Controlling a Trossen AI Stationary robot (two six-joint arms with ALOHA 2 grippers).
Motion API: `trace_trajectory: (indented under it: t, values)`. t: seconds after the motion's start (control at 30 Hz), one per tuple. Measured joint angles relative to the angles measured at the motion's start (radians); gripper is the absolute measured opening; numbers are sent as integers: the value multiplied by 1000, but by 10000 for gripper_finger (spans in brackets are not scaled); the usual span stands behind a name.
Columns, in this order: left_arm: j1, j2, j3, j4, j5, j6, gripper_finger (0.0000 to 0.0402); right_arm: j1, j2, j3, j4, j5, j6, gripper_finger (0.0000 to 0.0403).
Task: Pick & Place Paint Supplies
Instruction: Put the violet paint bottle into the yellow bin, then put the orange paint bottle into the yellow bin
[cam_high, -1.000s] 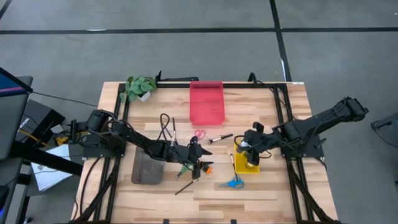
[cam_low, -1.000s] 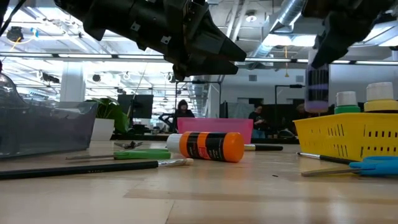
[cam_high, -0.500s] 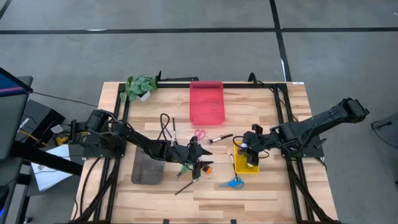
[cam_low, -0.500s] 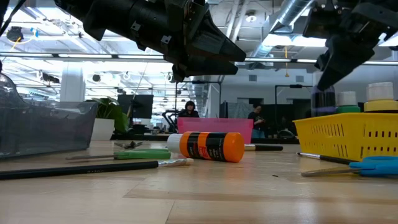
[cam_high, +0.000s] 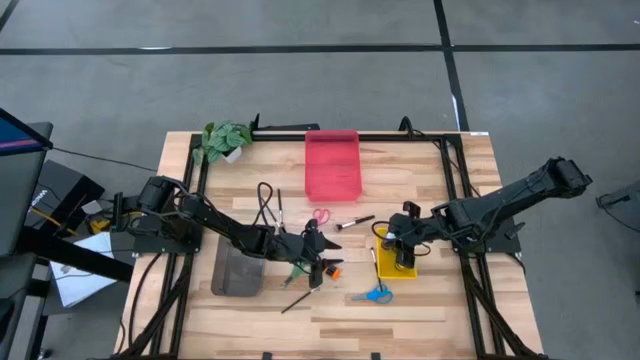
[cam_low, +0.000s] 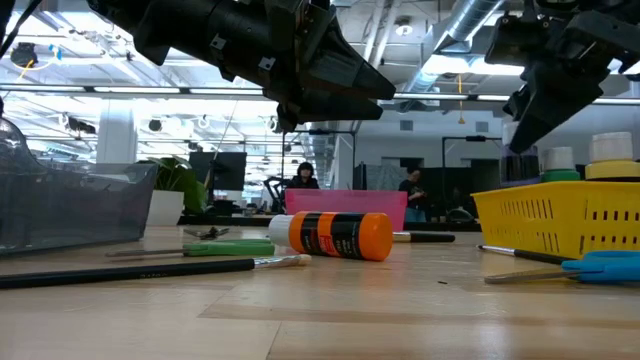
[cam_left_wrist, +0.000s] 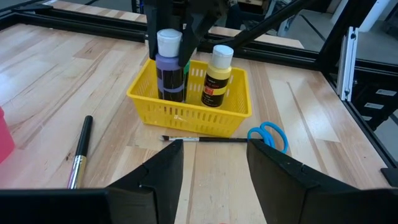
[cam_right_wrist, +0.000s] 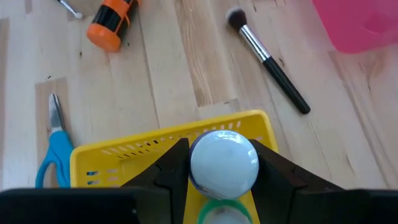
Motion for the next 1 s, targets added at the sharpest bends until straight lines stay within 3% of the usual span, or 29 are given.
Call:
trace_trajectory:
  t: [0.5,1.0]
  values:
    - [0,0,0,-1,4,-3,168,-1,101,1,31,-29,-27,127]
    - [0,0,0,-1,3,-4,163,-1,101,1,72,-29,-35,209]
